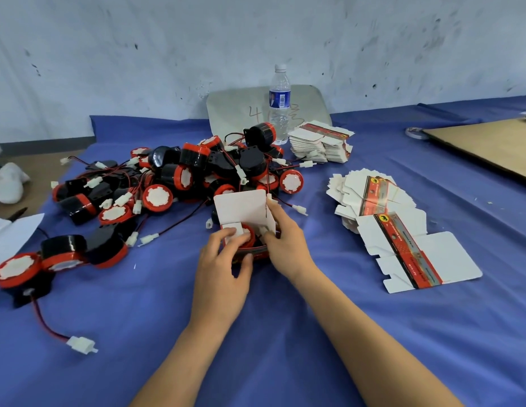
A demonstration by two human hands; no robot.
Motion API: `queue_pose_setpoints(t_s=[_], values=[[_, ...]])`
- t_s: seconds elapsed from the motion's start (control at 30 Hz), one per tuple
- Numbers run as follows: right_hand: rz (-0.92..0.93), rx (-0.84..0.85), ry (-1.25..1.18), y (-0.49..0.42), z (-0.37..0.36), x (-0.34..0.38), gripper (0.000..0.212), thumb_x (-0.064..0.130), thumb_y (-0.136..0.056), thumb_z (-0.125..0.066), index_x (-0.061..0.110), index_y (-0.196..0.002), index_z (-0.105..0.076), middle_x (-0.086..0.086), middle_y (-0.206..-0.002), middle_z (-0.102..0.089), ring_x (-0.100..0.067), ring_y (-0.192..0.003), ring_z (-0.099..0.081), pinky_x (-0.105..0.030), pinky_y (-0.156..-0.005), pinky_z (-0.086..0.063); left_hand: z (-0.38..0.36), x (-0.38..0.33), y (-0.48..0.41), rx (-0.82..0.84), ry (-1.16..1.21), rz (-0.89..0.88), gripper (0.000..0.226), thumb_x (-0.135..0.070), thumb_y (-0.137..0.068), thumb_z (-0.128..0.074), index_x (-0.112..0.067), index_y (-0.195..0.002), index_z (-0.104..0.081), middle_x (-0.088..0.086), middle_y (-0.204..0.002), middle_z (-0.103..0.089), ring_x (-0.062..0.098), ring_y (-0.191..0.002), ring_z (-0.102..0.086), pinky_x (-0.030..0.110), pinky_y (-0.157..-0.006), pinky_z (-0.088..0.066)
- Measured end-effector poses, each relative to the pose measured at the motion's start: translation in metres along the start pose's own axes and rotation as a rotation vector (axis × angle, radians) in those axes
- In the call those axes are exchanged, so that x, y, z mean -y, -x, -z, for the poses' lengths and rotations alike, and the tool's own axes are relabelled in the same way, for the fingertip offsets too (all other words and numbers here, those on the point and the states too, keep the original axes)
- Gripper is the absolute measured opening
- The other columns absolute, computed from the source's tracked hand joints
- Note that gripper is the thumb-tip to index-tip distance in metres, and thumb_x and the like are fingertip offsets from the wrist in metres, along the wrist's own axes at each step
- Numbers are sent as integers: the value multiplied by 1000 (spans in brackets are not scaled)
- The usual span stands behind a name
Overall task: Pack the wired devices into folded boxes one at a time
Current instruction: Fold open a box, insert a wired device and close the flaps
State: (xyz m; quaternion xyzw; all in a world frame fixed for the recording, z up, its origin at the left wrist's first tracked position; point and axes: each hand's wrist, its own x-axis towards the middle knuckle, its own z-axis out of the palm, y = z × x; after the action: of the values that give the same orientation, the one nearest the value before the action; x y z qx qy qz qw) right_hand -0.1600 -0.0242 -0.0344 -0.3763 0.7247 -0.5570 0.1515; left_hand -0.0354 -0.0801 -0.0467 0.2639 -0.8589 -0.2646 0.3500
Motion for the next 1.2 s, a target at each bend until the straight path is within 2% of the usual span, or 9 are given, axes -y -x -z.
queue_pose_setpoints(t_s=[0.1, 0.17, 0.3, 0.4, 0.5, 0.63, 0.77, 0.9, 1.2], values=[[69, 183, -62, 3, -7, 0, 62, 23, -105, -36, 26, -154, 1, 5, -158, -23, -7, -143, -25, -22, -116, -22, 2, 0, -1, -12, 45, -22, 39, -3, -87, -66, -16, -124, -64, -8, -130, -55, 5, -115, -52, -2, -90, -31], [101, 217, -142, 5, -10, 1, 56, 36, -105, -26, 27, -153, 2, 13, -161, -4, 3, -145, -6, -26, -121, -10, 2, 0, -3, -52, 72, -5, 35, -3, -88, -66, -12, -122, -66, -9, -127, -58, 6, -119, -52, -5, -91, -29], [23, 190, -294, 3, -6, 0, 52, 17, -102, -46, 33, -148, -27, 11, -144, -45, -4, -131, -41, -19, -107, -36, 3, 0, -3, -98, 127, 36, 32, -5, -89, -65, -13, -120, -66, -8, -124, -59, -10, -117, -44, -6, -86, -30], [34, 199, -227, 3, 0, -1, 58, 4, -91, -61, 37, -136, -42, 13, -118, -61, -10, -106, -58, -15, -82, -49, 3, 1, -2, -48, 148, 58, 41, -11, -90, -66, -23, -128, -59, -7, -135, -55, 7, -125, -50, 6, -93, -37], [41, 151, -248, 3, 4, 0, 37, -4, -92, -54, 14, -123, -61, -6, -111, -69, -12, -96, -64, -24, -82, -53, 4, 3, -4, -11, 120, 14, 39, -14, -89, -68, -26, -125, -62, -17, -128, -54, 16, -131, -47, 25, -102, -41], [97, 112, -223, 6, 10, 11, 35, -2, -89, -48, 7, -117, -67, -7, -110, -70, -16, -103, -62, -31, -90, -50, 5, 2, -5, 14, 151, -30, 22, -14, -88, -69, -23, -107, -72, -27, -114, -58, 4, -125, -49, 21, -100, -42], [124, 147, -331, 14, 7, 24, 28, 33, -88, -55, 21, -103, -75, -3, -104, -72, -13, -102, -65, -27, -85, -53, 4, 0, -5, 125, 202, -36, 13, -20, -87, -69, -29, -97, -71, -21, -120, -60, 3, -118, -54, 18, -92, -45], [166, 51, -228, 9, 10, 22, 20, 13, -96, -58, 14, -109, -74, 2, -109, -73, -8, -106, -65, -27, -95, -49, 3, 0, -4, 156, 213, -39, 25, -23, -78, -79, -23, -101, -71, -32, -123, -51, -7, -136, -31, 6, -102, -30], [192, 41, -146, 4, 13, 15, 32, 1, -94, -56, 16, -119, -68, 10, -114, -68, 2, -112, -60, -17, -98, -44, 5, -1, -4, 64, 59, -79, 34, -29, -76, -81, -25, -108, -73, -17, -122, -64, -5, -130, -37, 38, -114, -26]])
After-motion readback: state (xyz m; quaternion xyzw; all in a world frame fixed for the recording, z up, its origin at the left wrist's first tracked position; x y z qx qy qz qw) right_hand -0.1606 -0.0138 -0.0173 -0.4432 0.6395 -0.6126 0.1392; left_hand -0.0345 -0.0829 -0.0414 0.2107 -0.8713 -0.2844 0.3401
